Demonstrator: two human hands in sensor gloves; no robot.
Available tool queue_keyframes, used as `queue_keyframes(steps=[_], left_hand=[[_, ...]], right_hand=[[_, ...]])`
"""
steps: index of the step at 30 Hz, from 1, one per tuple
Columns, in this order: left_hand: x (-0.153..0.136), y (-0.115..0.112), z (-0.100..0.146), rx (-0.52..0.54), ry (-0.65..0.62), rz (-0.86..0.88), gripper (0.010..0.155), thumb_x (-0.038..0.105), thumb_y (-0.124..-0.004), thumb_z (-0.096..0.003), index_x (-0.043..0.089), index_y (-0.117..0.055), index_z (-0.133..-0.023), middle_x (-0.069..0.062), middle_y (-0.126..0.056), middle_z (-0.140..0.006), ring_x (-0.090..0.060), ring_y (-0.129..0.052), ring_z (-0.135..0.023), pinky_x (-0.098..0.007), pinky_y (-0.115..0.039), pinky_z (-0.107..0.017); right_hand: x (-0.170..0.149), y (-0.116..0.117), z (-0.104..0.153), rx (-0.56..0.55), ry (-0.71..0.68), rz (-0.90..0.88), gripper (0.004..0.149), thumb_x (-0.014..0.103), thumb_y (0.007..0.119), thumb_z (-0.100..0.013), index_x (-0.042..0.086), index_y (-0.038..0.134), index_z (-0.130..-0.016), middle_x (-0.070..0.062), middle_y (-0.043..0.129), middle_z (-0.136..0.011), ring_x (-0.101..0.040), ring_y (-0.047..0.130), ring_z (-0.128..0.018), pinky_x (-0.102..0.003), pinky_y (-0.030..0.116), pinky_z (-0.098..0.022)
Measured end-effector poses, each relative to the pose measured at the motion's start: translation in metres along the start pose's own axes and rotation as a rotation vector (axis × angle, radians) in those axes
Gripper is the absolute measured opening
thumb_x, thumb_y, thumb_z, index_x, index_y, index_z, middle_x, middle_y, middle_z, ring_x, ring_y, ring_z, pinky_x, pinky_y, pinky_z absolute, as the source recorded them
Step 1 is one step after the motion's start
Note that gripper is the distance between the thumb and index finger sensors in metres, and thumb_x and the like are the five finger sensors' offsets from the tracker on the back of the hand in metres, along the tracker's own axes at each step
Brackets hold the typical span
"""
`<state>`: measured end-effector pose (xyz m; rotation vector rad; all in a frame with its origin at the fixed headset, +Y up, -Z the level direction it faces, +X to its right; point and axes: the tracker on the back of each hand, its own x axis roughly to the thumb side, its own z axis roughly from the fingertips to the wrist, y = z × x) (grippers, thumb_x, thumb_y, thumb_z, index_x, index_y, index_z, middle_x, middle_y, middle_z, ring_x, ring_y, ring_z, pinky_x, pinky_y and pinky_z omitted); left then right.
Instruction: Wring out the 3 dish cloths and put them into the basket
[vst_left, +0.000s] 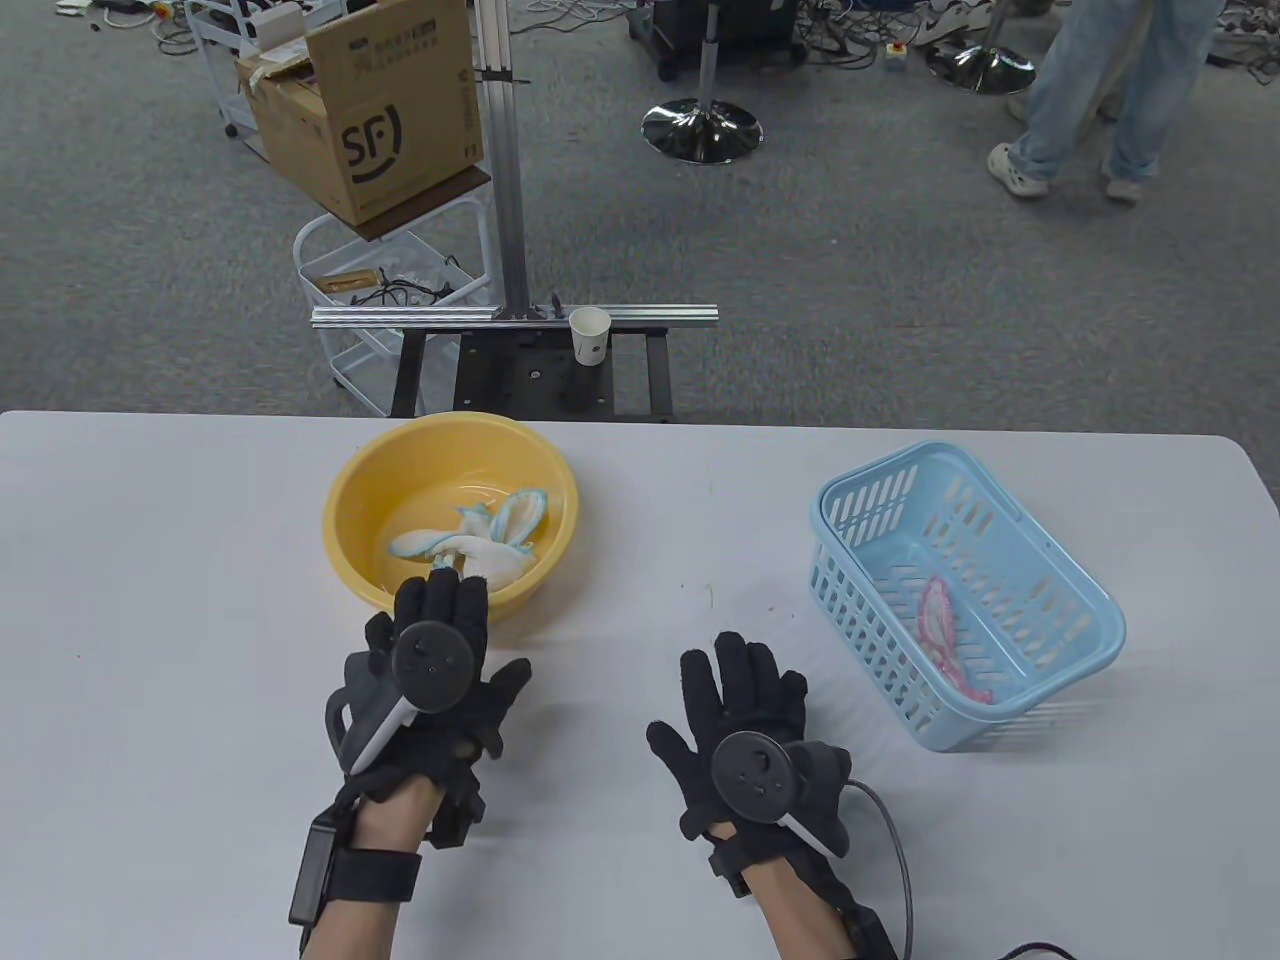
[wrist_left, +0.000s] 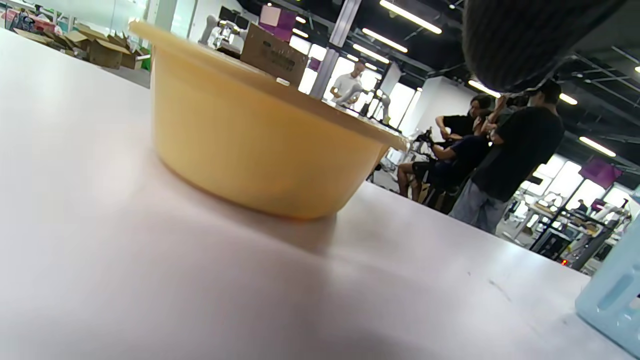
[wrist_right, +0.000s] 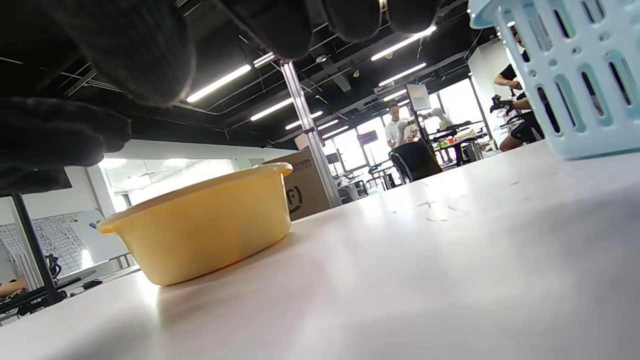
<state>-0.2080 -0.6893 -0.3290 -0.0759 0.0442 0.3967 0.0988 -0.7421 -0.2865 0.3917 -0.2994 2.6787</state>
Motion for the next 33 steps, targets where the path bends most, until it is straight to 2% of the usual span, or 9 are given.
queue_keyframes(steps=[4,8,11,17,21,25,28,31,33], left_hand=[[0.004,0.025,-0.027,-0.03,0.039,-0.076,0.087,0.053,-0.082,-0.0467,0.04,-0.026,-0.112,0.017,-0.014,-0.118,-0.02,-0.009,-0.116,-0.056,-0.014,-0.082],[0.007,0.034,-0.06,-0.088,0.074,-0.189,0.08,0.044,-0.084,-0.0479,0.041,-0.037,-0.112,0.017,-0.025,-0.118,-0.021,-0.02,-0.117,-0.055,-0.022,-0.083],[0.008,0.031,-0.082,-0.147,0.106,-0.258,0.078,0.039,-0.085,-0.0484,0.043,-0.04,-0.111,0.017,-0.03,-0.118,-0.022,-0.028,-0.117,-0.056,-0.028,-0.084],[0.008,0.016,-0.124,-0.3,0.185,-0.32,0.079,0.033,-0.085,-0.0489,0.049,-0.038,-0.11,0.017,-0.033,-0.118,-0.023,-0.031,-0.117,-0.057,-0.029,-0.084],[0.006,0.005,-0.144,-0.397,0.224,-0.345,0.08,0.033,-0.086,-0.0487,0.053,-0.038,-0.109,0.018,-0.033,-0.118,-0.023,-0.03,-0.116,-0.057,-0.028,-0.084],[0.001,-0.002,-0.155,-0.431,0.234,-0.327,0.077,0.032,-0.087,-0.0485,0.052,-0.043,-0.108,0.016,-0.037,-0.117,-0.024,-0.034,-0.116,-0.057,-0.03,-0.083],[-0.002,-0.005,-0.157,-0.41,0.234,-0.314,0.066,0.031,-0.086,-0.0484,0.044,-0.057,-0.107,0.015,-0.045,-0.116,-0.024,-0.042,-0.114,-0.057,-0.035,-0.083],[-0.003,-0.004,-0.156,-0.372,0.215,-0.296,0.052,0.03,-0.085,-0.0478,0.034,-0.073,-0.098,0.013,-0.053,-0.113,-0.023,-0.049,-0.113,-0.056,-0.04,-0.082],[-0.002,0.001,-0.154,-0.351,0.2,-0.281,0.05,0.032,-0.084,-0.0476,0.034,-0.074,-0.097,0.013,-0.057,-0.112,-0.024,-0.053,-0.111,-0.056,-0.042,-0.082]], right_hand=[[0.0,0.0,0.0,-0.001,0.0,-0.004,0.078,0.062,0.074,-0.052,0.021,0.043,-0.11,-0.018,0.033,-0.117,-0.05,0.037,-0.107,-0.076,0.034,-0.069],[-0.001,0.001,0.0,0.011,0.003,-0.004,0.077,0.062,0.074,-0.052,0.021,0.043,-0.11,-0.018,0.034,-0.117,-0.05,0.037,-0.107,-0.076,0.034,-0.069],[-0.001,0.0,0.001,0.017,0.005,-0.001,0.077,0.062,0.075,-0.052,0.021,0.043,-0.11,-0.018,0.034,-0.117,-0.05,0.039,-0.107,-0.075,0.036,-0.069],[0.0,-0.004,0.001,0.004,0.005,0.012,0.077,0.062,0.074,-0.052,0.021,0.043,-0.11,-0.018,0.034,-0.117,-0.051,0.041,-0.106,-0.075,0.037,-0.069],[-0.003,-0.004,0.002,0.021,0.023,0.023,0.077,0.062,0.074,-0.052,0.021,0.044,-0.11,-0.018,0.035,-0.117,-0.051,0.041,-0.106,-0.075,0.037,-0.069],[-0.004,-0.007,0.001,0.01,0.026,0.016,0.076,0.062,0.074,-0.052,0.021,0.045,-0.11,-0.018,0.035,-0.116,-0.051,0.042,-0.106,-0.075,0.038,-0.069],[-0.004,-0.006,0.001,0.018,0.027,0.021,0.076,0.062,0.074,-0.052,0.021,0.045,-0.11,-0.018,0.036,-0.116,-0.051,0.044,-0.105,-0.075,0.039,-0.069],[-0.005,-0.005,0.001,0.029,0.036,0.017,0.075,0.062,0.073,-0.052,0.02,0.047,-0.109,-0.019,0.038,-0.116,-0.051,0.046,-0.105,-0.075,0.04,-0.069],[-0.005,-0.005,0.001,0.031,0.039,0.01,0.074,0.062,0.073,-0.052,0.02,0.048,-0.109,-0.019,0.039,-0.116,-0.051,0.047,-0.104,-0.075,0.04,-0.069]])
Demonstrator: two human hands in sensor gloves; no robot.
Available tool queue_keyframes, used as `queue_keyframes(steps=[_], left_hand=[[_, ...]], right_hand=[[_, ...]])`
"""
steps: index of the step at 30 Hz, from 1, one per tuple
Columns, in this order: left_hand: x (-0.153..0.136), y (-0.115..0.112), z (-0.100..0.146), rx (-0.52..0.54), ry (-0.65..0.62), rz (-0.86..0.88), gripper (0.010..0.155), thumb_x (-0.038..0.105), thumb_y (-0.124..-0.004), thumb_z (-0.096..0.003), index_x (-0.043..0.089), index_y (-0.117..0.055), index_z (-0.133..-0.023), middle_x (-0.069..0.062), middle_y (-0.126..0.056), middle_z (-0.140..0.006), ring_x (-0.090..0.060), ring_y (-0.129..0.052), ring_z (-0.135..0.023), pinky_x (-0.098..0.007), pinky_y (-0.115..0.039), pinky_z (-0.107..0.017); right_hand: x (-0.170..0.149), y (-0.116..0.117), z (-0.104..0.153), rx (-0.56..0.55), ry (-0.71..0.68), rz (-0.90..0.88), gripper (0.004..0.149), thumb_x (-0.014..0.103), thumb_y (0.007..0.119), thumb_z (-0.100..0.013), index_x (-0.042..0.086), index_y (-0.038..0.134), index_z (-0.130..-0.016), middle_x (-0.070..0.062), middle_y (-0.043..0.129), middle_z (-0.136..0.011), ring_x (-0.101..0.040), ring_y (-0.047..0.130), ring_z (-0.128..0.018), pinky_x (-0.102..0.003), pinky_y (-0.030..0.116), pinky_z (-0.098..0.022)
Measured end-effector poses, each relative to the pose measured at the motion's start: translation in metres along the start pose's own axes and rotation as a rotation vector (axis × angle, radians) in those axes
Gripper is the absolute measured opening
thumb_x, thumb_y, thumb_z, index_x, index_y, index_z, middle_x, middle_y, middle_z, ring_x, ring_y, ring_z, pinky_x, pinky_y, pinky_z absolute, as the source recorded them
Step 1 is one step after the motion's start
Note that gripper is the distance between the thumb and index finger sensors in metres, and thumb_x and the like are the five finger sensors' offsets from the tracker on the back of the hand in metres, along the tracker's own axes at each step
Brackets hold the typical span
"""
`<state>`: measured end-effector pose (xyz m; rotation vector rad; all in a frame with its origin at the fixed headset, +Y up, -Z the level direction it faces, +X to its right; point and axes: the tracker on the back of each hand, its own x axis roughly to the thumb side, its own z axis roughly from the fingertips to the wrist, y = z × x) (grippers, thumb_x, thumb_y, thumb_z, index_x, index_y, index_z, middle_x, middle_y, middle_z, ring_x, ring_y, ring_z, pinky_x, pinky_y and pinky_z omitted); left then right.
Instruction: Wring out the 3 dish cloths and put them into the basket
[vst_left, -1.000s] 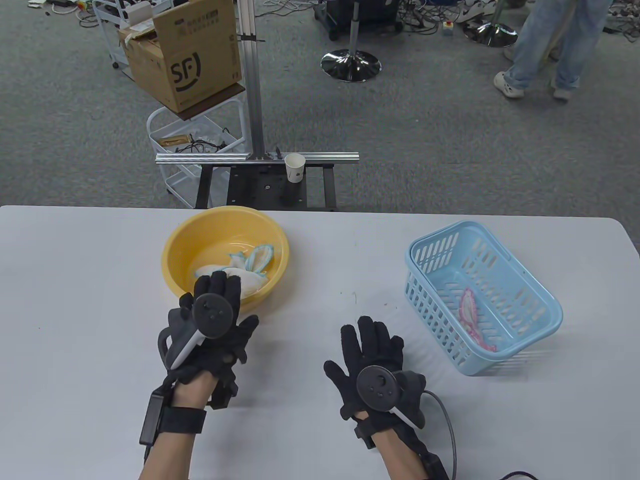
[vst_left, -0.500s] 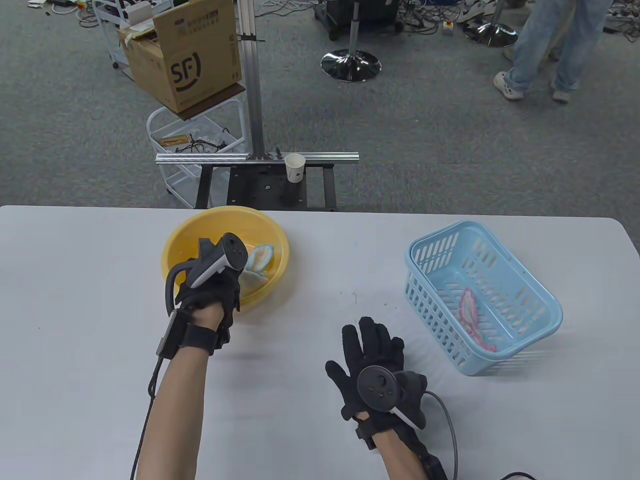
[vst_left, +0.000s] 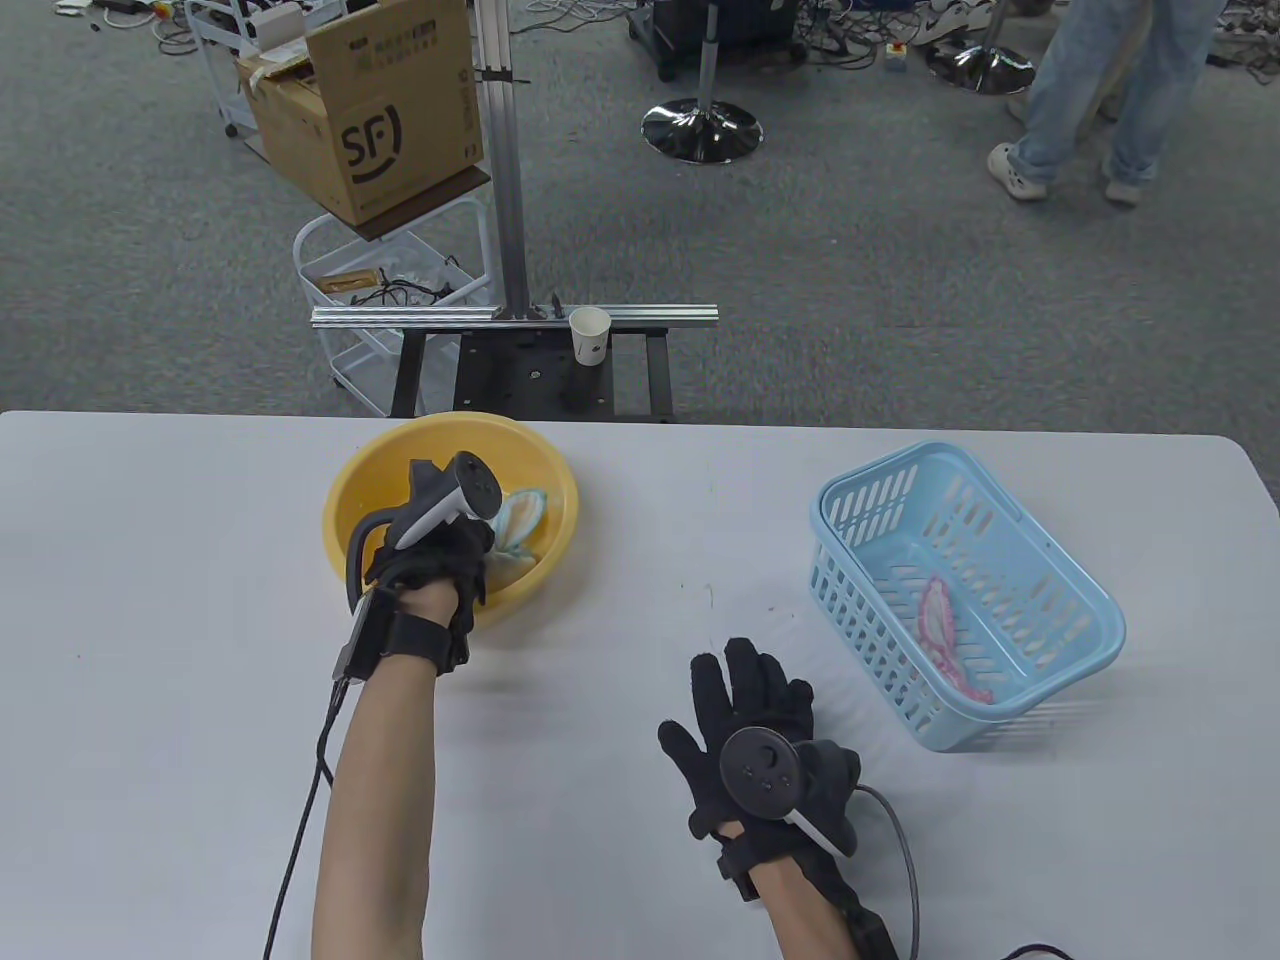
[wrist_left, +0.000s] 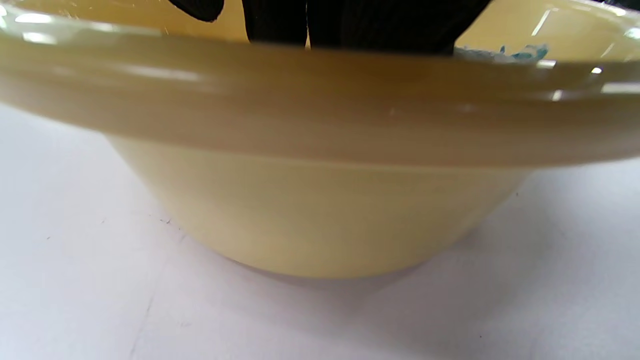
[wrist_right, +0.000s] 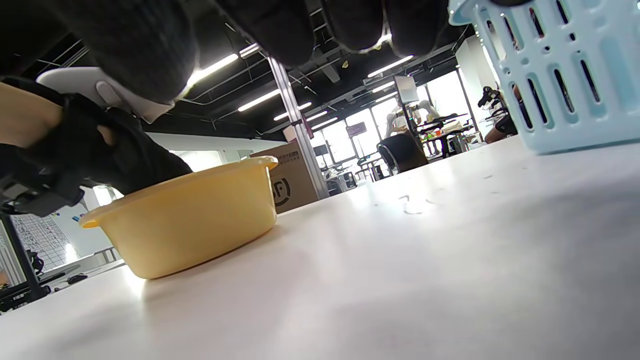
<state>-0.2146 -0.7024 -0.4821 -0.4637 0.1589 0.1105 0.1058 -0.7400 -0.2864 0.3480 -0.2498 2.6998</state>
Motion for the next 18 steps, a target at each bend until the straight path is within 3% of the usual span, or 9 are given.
queue_keyframes(steps=[11,18], left_hand=[[-0.015,0.041,0.049,0.199,-0.081,0.133,0.049,0.038,-0.083,-0.0469,0.032,-0.079,-0.095,0.008,-0.071,-0.108,-0.025,-0.071,-0.105,-0.056,-0.055,-0.078],[-0.021,0.055,0.072,0.255,-0.103,0.176,0.049,0.04,-0.081,-0.0468,0.032,-0.077,-0.095,0.004,-0.074,-0.106,-0.028,-0.076,-0.102,-0.056,-0.059,-0.076]], right_hand=[[0.001,0.002,0.001,0.028,0.009,-0.014,0.073,0.061,0.073,-0.053,0.019,0.05,-0.109,-0.02,0.042,-0.115,-0.051,0.052,-0.103,-0.074,0.043,-0.069],[0.001,0.003,0.001,0.041,0.007,-0.026,0.073,0.061,0.073,-0.053,0.019,0.05,-0.109,-0.02,0.043,-0.115,-0.052,0.054,-0.102,-0.074,0.045,-0.068]])
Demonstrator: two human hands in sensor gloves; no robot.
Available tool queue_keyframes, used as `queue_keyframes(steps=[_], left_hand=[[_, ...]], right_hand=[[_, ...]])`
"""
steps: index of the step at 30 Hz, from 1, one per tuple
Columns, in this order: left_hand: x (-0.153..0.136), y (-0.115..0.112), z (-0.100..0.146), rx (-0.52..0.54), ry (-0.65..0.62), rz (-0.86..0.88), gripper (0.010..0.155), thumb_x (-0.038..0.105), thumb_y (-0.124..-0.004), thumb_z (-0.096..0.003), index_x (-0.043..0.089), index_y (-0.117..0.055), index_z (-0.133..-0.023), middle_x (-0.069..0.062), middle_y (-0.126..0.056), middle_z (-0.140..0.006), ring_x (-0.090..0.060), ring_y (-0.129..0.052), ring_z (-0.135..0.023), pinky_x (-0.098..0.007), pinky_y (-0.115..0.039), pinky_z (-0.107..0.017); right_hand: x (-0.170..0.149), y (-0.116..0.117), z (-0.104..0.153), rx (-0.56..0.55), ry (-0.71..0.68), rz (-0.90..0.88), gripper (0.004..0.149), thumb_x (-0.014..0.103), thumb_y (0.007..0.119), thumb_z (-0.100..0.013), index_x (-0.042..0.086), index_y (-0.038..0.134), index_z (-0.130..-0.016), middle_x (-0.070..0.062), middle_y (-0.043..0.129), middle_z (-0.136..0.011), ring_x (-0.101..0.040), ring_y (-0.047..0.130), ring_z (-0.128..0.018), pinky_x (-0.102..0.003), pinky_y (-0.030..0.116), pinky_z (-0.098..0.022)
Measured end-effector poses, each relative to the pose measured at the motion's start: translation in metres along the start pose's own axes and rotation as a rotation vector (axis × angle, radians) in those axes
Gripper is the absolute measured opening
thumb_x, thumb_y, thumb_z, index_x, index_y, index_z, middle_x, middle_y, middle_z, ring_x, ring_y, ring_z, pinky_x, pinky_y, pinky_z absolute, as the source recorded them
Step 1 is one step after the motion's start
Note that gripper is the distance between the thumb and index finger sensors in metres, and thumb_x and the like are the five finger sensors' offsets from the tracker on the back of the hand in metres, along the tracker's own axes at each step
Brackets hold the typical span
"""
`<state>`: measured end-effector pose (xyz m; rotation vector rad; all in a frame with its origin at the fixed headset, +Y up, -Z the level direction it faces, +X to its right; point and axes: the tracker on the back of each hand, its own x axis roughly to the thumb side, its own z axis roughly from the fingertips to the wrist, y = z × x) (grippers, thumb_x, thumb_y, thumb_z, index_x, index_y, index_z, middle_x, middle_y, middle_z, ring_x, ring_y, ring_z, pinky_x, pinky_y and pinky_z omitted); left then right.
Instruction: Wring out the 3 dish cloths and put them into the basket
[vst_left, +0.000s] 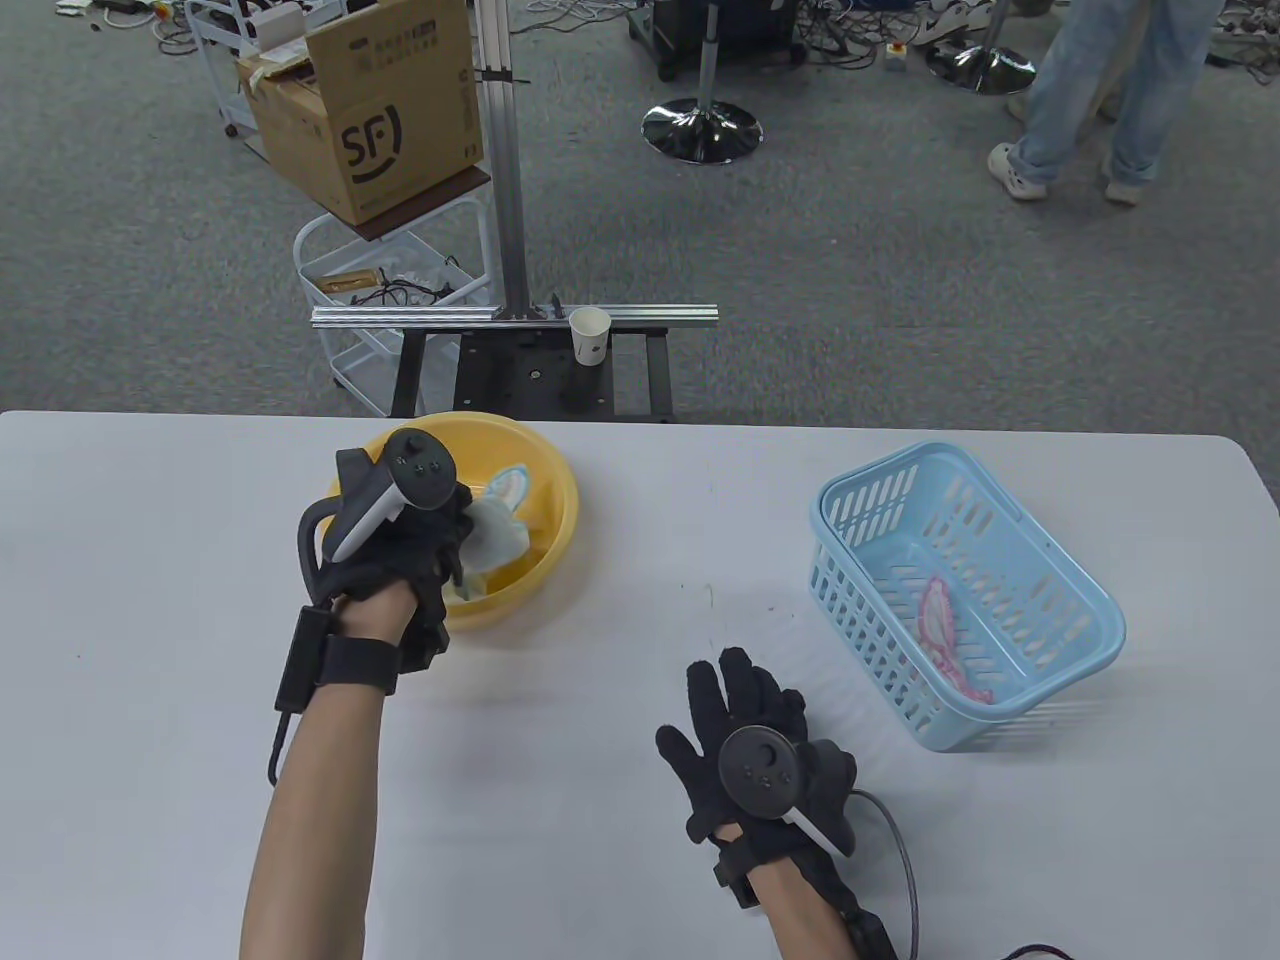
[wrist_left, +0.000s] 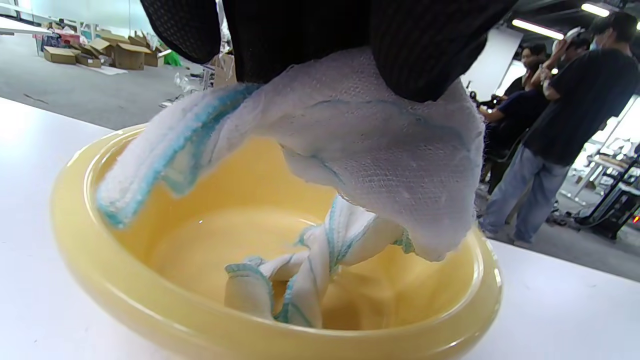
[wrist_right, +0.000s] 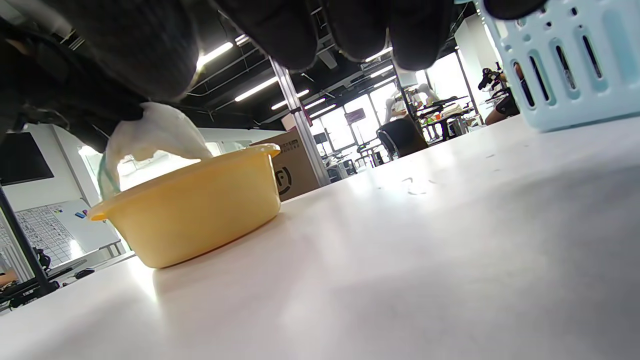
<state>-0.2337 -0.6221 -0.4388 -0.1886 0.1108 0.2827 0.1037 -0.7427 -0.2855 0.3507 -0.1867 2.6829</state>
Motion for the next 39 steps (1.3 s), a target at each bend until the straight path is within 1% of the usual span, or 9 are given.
queue_keyframes(steps=[4,9,14,23,28,29,32,35,39], left_hand=[[0.002,0.012,0.01,0.051,-0.023,0.062,0.049,0.039,-0.08,-0.0469,0.033,-0.075,-0.095,0.002,-0.084,-0.098,-0.029,-0.087,-0.095,-0.055,-0.067,-0.072],[0.007,0.028,0.024,0.125,-0.07,0.091,0.048,0.037,-0.083,-0.0465,0.03,-0.077,-0.094,0.003,-0.094,-0.086,-0.026,-0.099,-0.08,-0.051,-0.074,-0.066],[0.012,0.039,0.043,0.174,-0.139,0.146,0.048,0.036,-0.084,-0.0464,0.03,-0.077,-0.094,0.004,-0.094,-0.082,-0.024,-0.098,-0.073,-0.05,-0.074,-0.065],[0.024,0.055,0.092,0.283,-0.274,0.18,0.048,0.036,-0.084,-0.0467,0.029,-0.076,-0.094,0.004,-0.093,-0.082,-0.024,-0.099,-0.071,-0.05,-0.075,-0.063],[0.037,0.056,0.118,0.307,-0.355,0.21,0.048,0.037,-0.084,-0.0468,0.03,-0.077,-0.094,0.004,-0.093,-0.082,-0.024,-0.099,-0.071,-0.05,-0.076,-0.063],[0.041,0.054,0.124,0.308,-0.375,0.217,0.048,0.037,-0.084,-0.0468,0.03,-0.077,-0.094,0.005,-0.093,-0.082,-0.024,-0.099,-0.071,-0.05,-0.076,-0.063],[0.049,0.047,0.135,0.296,-0.413,0.217,0.048,0.036,-0.084,-0.0468,0.03,-0.077,-0.094,0.005,-0.093,-0.082,-0.024,-0.099,-0.07,-0.05,-0.076,-0.063],[0.058,0.035,0.147,0.276,-0.461,0.212,0.048,0.037,-0.084,-0.0468,0.03,-0.077,-0.094,0.003,-0.093,-0.083,-0.024,-0.099,-0.07,-0.05,-0.076,-0.063],[0.066,0.015,0.154,0.238,-0.501,0.25,0.048,0.037,-0.084,-0.0469,0.03,-0.077,-0.094,0.004,-0.093,-0.083,-0.024,-0.099,-0.07,-0.05,-0.076,-0.063]], right_hand=[[0.001,0.002,0.0,0.013,-0.001,0.002,0.073,0.06,0.073,-0.053,0.019,0.05,-0.109,-0.021,0.043,-0.115,-0.052,0.054,-0.102,-0.074,0.045,-0.068],[0.001,0.002,0.0,0.025,0.004,-0.003,0.073,0.06,0.073,-0.053,0.019,0.05,-0.109,-0.021,0.043,-0.115,-0.052,0.054,-0.102,-0.074,0.045,-0.068],[0.003,0.004,0.0,0.027,-0.006,-0.01,0.073,0.06,0.073,-0.053,0.019,0.049,-0.109,-0.021,0.044,-0.114,-0.052,0.055,-0.101,-0.074,0.045,-0.068],[0.013,0.008,0.0,0.028,-0.06,-0.108,0.074,0.062,0.072,-0.053,0.018,0.05,-0.108,-0.02,0.049,-0.113,-0.051,0.059,-0.1,-0.073,0.049,-0.068],[0.018,0.013,0.0,0.024,-0.118,-0.34,0.073,0.063,0.071,-0.052,0.016,0.055,-0.106,-0.021,0.061,-0.109,-0.051,0.069,-0.095,-0.07,0.057,-0.066],[0.02,0.016,0.0,0.05,-0.145,-0.453,0.074,0.063,0.071,-0.051,0.015,0.056,-0.105,-0.021,0.064,-0.108,-0.052,0.07,-0.094,-0.07,0.059,-0.065],[0.023,0.022,-0.001,0.099,-0.179,-0.666,0.075,0.066,0.07,-0.05,0.015,0.059,-0.105,-0.021,0.067,-0.107,-0.052,0.072,-0.093,-0.07,0.06,-0.065],[0.028,0.027,0.0,0.148,-0.149,-0.938,0.079,0.07,0.069,-0.049,0.016,0.058,-0.105,-0.022,0.067,-0.107,-0.053,0.071,-0.093,-0.07,0.059,-0.065],[0.034,0.027,0.001,0.197,-0.145,-1.148,0.086,0.075,0.066,-0.048,0.016,0.052,-0.108,-0.022,0.06,-0.11,-0.053,0.065,-0.097,-0.069,0.055,-0.067]])
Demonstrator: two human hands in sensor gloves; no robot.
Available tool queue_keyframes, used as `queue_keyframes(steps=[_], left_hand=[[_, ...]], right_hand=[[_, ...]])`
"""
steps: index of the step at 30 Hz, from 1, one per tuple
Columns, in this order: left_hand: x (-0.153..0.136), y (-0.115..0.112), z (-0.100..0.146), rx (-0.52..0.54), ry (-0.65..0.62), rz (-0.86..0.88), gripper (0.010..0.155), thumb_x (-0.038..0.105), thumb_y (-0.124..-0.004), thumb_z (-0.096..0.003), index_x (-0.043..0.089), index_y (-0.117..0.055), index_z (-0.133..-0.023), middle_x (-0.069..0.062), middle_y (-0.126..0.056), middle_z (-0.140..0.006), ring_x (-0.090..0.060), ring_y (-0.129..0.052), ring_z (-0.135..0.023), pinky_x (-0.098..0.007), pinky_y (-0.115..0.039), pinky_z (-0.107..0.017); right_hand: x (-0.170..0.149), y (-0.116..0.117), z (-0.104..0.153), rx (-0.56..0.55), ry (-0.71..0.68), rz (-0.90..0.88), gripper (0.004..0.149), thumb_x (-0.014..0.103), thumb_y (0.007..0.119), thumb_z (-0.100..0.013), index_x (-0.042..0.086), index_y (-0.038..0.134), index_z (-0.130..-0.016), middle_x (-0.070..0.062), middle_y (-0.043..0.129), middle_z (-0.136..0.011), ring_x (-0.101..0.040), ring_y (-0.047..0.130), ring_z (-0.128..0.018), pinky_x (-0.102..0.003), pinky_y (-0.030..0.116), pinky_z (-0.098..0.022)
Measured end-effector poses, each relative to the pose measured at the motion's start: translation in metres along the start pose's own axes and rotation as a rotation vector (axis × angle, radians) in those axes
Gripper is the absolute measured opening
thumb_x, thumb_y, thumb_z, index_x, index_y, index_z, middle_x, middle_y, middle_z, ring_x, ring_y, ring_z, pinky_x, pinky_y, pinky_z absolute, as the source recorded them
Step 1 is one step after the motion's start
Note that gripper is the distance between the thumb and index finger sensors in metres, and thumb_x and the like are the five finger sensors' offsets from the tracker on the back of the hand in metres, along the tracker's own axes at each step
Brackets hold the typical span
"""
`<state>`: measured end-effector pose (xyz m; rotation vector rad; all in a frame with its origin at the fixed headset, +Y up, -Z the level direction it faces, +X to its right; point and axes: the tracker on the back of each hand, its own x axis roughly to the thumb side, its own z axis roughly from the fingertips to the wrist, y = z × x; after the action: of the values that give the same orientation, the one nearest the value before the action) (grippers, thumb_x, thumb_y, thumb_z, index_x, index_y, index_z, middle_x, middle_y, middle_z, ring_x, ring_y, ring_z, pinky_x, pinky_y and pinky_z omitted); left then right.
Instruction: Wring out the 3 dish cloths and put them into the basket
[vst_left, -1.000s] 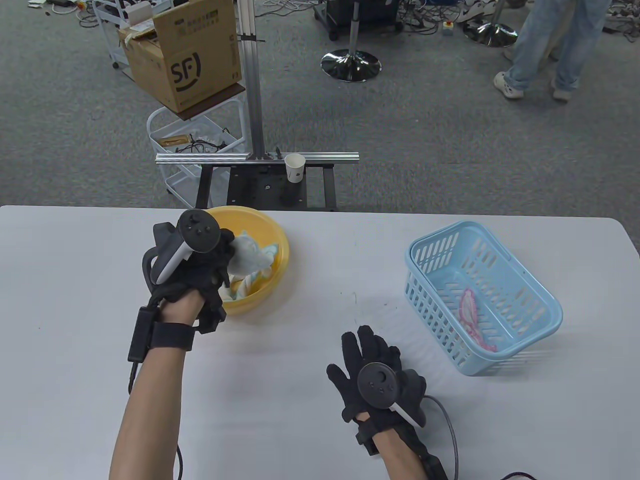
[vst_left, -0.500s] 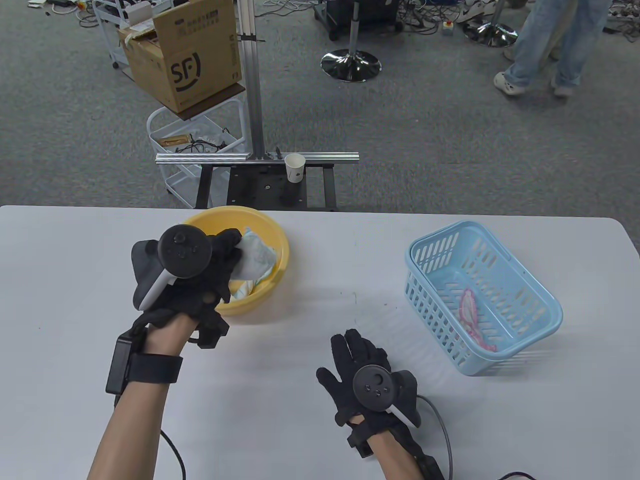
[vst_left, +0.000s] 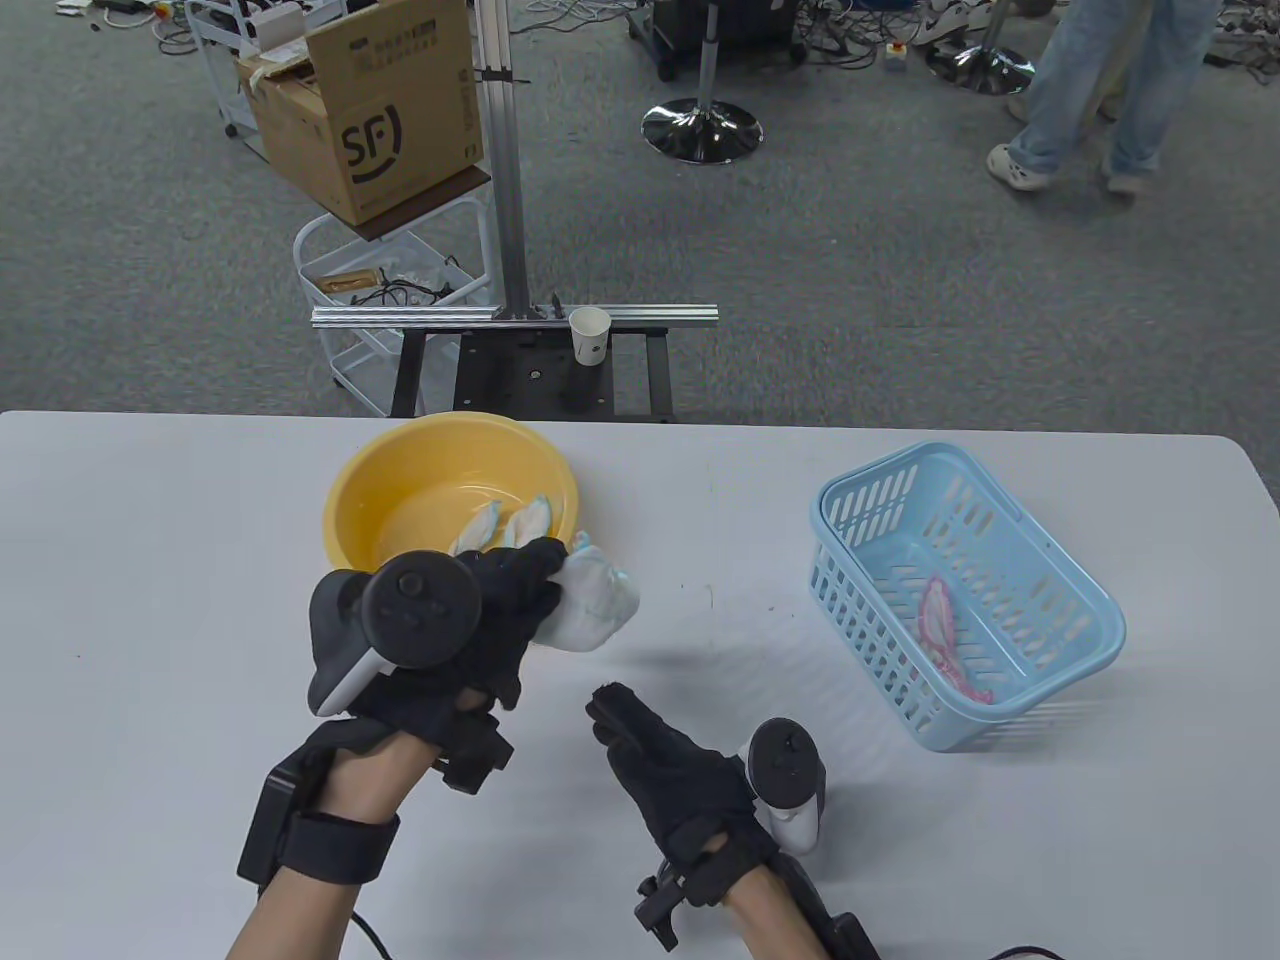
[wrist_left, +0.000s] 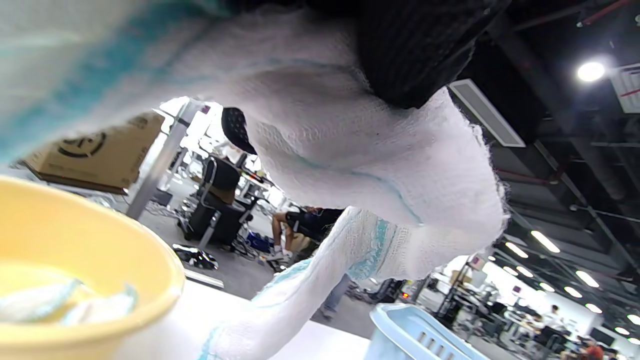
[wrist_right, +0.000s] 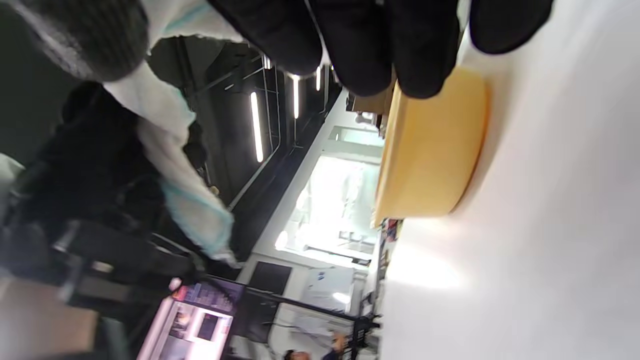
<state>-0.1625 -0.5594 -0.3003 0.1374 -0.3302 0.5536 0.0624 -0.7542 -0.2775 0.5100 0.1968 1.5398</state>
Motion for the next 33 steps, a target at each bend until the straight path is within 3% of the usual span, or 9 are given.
queue_keyframes(steps=[5,9,12,16,20,22,24,30,33], left_hand=[[0.007,-0.035,0.008,-0.044,-0.03,0.087,0.048,0.037,-0.084,-0.0468,0.031,-0.077,-0.094,0.004,-0.093,-0.083,-0.024,-0.1,-0.07,-0.05,-0.076,-0.063],[0.006,-0.062,0.015,-0.065,-0.036,0.156,0.048,0.036,-0.085,-0.0466,0.03,-0.078,-0.094,0.005,-0.094,-0.082,-0.023,-0.101,-0.066,-0.049,-0.078,-0.061],[-0.001,-0.082,0.019,-0.077,-0.013,0.257,0.048,0.036,-0.085,-0.0466,0.029,-0.078,-0.094,0.004,-0.095,-0.081,-0.022,-0.101,-0.061,-0.049,-0.079,-0.059],[-0.014,-0.104,0.024,-0.105,0.047,0.362,0.048,0.036,-0.085,-0.0468,0.028,-0.078,-0.094,0.003,-0.095,-0.079,-0.021,-0.102,-0.058,-0.048,-0.08,-0.056],[-0.035,-0.124,0.029,-0.166,0.125,0.498,0.049,0.037,-0.085,-0.0468,0.026,-0.078,-0.094,0.003,-0.096,-0.078,-0.021,-0.103,-0.054,-0.048,-0.081,-0.054],[-0.048,-0.135,0.032,-0.214,0.156,0.623,0.048,0.037,-0.085,-0.0469,0.025,-0.079,-0.094,0.002,-0.096,-0.077,-0.02,-0.103,-0.051,-0.047,-0.082,-0.053],[-0.058,-0.141,0.033,-0.235,0.172,0.701,0.048,0.036,-0.085,-0.0466,0.024,-0.079,-0.093,0.001,-0.097,-0.076,-0.02,-0.103,-0.049,-0.048,-0.082,-0.052],[-0.072,-0.151,0.04,-0.292,0.202,0.746,0.048,0.036,-0.085,-0.0468,0.024,-0.08,-0.093,0.001,-0.097,-0.075,-0.019,-0.103,-0.047,-0.047,-0.083,-0.051],[-0.078,-0.162,0.044,-0.341,0.23,0.826,0.051,0.04,-0.084,-0.047,0.025,-0.077,-0.095,0.001,-0.095,-0.079,-0.022,-0.103,-0.054,-0.049,-0.081,-0.055]], right_hand=[[0.001,0.005,0.001,0.066,0.022,-0.2,0.096,0.083,0.061,-0.047,0.017,0.035,-0.111,-0.021,0.039,-0.117,-0.052,0.044,-0.105,-0.07,0.041,-0.071],[0.005,-0.006,0.002,-0.006,-0.014,-0.308,0.098,0.083,0.062,-0.047,0.018,0.027,-0.112,-0.019,0.026,-0.118,-0.051,0.032,-0.107,-0.071,0.034,-0.071],[0.008,-0.021,0.004,-0.099,-0.032,-0.293,0.09,0.076,0.068,-0.051,0.026,0.025,-0.112,-0.018,0.025,-0.118,-0.051,0.032,-0.107,-0.072,0.033,-0.071],[0.013,-0.031,0.006,-0.249,-0.089,-0.17,0.074,0.056,0.078,-0.054,0.034,0.034,-0.11,-0.018,0.043,-0.115,-0.05,0.049,-0.102,-0.071,0.045,-0.07],[0.025,-0.033,0.01,-0.374,-0.168,0.053,0.059,0.034,0.081,-0.053,0.03,0.052,-0.105,-0.019,0.08,-0.095,-0.047,0.082,-0.083,-0.065,0.064,-0.064],[0.031,-0.033,0.011,-0.39,-0.221,0.243,0.058,0.033,0.082,-0.053,0.027,0.055,-0.104,-0.016,0.091,-0.085,-0.042,0.092,-0.074,-0.062,0.072,-0.059],[0.032,-0.032,0.011,-0.385,-0.221,0.312,0.058,0.035,0.081,-0.053,0.025,0.055,-0.104,-0.012,0.096,-0.079,-0.038,0.097,-0.068,-0.058,0.077,-0.056],[0.02,-0.031,0.008,-0.344,-0.169,0.289,0.058,0.031,0.083,-0.052,0.02,0.058,-0.103,-0.013,0.1,-0.07,-0.037,0.101,-0.059,-0.059,0.079,-0.051],[0.022,-0.03,0.008,-0.351,-0.176,0.281,0.055,0.029,0.083,-0.052,0.021,0.062,-0.102,-0.012,0.101,-0.066,-0.034,0.103,-0.054,-0.058,0.081,-0.048]])
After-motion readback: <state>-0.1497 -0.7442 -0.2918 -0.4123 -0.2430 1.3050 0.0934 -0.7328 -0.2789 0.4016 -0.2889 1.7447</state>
